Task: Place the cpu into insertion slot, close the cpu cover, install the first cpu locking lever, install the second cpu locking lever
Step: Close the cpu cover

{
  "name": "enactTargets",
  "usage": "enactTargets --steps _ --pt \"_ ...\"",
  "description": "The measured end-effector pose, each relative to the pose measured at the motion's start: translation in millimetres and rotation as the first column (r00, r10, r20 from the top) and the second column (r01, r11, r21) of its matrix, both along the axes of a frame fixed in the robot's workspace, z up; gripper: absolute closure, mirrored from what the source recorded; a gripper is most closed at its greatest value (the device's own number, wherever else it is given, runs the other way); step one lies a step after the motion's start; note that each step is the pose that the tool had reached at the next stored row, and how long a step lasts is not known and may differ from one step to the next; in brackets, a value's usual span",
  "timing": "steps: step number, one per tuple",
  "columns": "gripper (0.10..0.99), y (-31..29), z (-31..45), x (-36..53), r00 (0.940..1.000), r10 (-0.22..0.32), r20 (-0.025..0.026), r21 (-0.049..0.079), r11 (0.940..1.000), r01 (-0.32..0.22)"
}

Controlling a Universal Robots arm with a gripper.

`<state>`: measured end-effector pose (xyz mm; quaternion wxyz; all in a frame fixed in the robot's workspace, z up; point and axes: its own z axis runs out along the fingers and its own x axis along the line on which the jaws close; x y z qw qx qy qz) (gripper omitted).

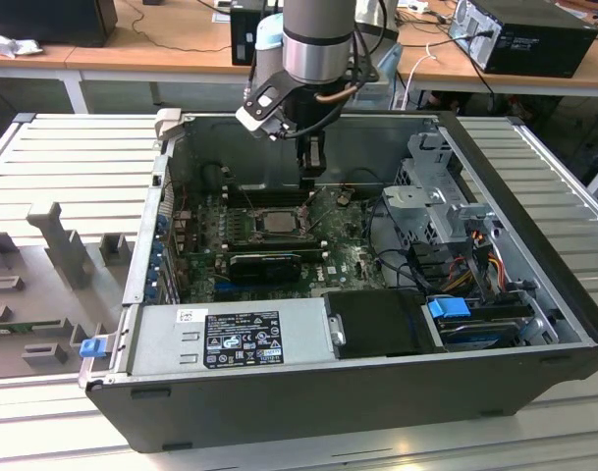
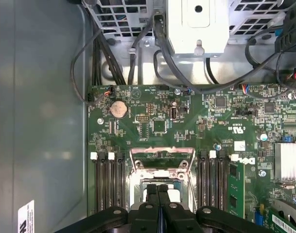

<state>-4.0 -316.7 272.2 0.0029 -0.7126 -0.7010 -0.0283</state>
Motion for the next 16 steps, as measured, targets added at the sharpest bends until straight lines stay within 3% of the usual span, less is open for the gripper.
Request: enactTargets --steps 9,16 --pt "0.980 0.0 0.0 4.8 1.0000 0.000 -0.0008 0.000 1.0000 0.000" --pt "0.980 0.0 -0.3 18.1 1.0000 0.000 -0.0011 0.000 1.0000 0.000"
